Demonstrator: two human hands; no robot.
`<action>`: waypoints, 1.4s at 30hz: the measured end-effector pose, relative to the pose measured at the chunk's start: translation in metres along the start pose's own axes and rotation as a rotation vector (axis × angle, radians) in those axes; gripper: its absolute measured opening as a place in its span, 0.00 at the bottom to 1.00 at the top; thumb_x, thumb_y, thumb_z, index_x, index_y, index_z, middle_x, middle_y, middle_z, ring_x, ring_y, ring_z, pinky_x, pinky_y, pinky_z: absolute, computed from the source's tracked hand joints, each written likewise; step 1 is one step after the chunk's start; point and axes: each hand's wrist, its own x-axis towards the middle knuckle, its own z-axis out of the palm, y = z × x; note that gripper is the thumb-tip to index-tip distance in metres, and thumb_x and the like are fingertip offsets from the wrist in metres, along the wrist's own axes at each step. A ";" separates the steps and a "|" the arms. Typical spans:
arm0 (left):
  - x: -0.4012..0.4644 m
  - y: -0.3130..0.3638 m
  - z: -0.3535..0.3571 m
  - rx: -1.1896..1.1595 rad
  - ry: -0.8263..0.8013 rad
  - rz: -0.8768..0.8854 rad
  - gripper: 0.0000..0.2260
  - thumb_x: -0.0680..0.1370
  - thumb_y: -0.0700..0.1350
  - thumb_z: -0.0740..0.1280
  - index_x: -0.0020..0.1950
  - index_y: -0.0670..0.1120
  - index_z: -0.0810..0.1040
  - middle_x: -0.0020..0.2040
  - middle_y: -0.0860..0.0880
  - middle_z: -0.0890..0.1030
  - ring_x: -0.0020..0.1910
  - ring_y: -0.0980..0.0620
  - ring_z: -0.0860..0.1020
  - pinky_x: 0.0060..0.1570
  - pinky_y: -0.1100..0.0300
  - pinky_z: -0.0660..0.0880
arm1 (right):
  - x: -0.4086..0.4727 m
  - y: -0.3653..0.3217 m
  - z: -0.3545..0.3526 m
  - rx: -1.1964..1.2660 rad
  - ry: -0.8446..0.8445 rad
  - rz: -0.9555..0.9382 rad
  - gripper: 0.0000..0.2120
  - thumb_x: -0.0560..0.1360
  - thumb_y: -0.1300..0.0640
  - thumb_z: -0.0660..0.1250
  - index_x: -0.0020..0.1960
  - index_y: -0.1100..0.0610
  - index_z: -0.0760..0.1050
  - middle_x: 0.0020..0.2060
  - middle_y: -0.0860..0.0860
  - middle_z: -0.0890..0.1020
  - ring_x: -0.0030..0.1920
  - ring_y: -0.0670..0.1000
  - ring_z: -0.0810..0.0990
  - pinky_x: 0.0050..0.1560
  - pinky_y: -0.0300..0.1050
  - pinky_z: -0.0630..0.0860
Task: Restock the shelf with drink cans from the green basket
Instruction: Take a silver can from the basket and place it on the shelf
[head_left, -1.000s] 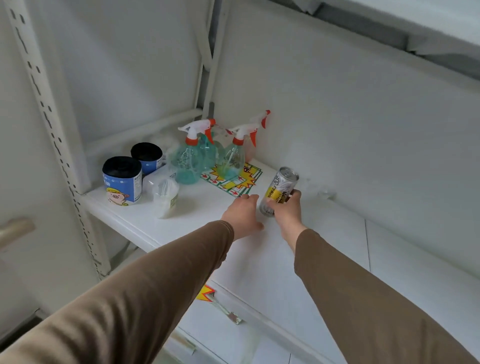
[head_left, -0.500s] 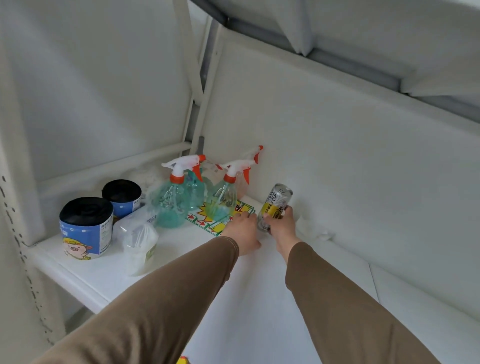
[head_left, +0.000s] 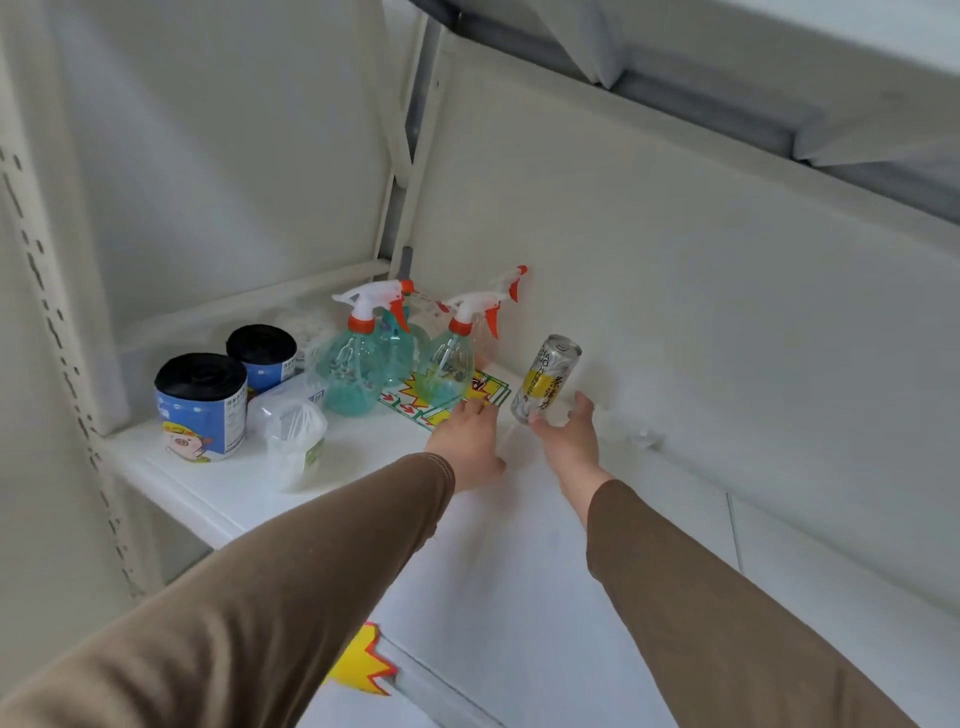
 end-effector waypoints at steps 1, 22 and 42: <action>-0.012 0.001 -0.002 0.015 0.011 0.000 0.34 0.74 0.51 0.71 0.75 0.43 0.62 0.70 0.43 0.67 0.68 0.42 0.66 0.65 0.47 0.70 | -0.015 0.000 -0.005 -0.089 -0.001 -0.048 0.39 0.77 0.51 0.72 0.80 0.52 0.54 0.76 0.56 0.67 0.74 0.59 0.67 0.71 0.56 0.69; -0.374 0.004 0.029 0.222 0.167 0.111 0.35 0.73 0.56 0.69 0.77 0.46 0.62 0.77 0.45 0.61 0.76 0.43 0.57 0.71 0.48 0.59 | -0.388 0.085 -0.062 -0.676 -0.150 -0.602 0.31 0.79 0.46 0.66 0.79 0.50 0.61 0.80 0.50 0.57 0.80 0.56 0.52 0.78 0.58 0.53; -0.571 -0.105 0.380 0.125 -0.367 -0.172 0.38 0.75 0.51 0.68 0.79 0.46 0.54 0.77 0.45 0.59 0.75 0.44 0.57 0.72 0.49 0.60 | -0.540 0.471 0.083 -0.600 -0.612 -0.087 0.27 0.80 0.54 0.67 0.76 0.55 0.63 0.72 0.55 0.71 0.71 0.59 0.68 0.71 0.53 0.66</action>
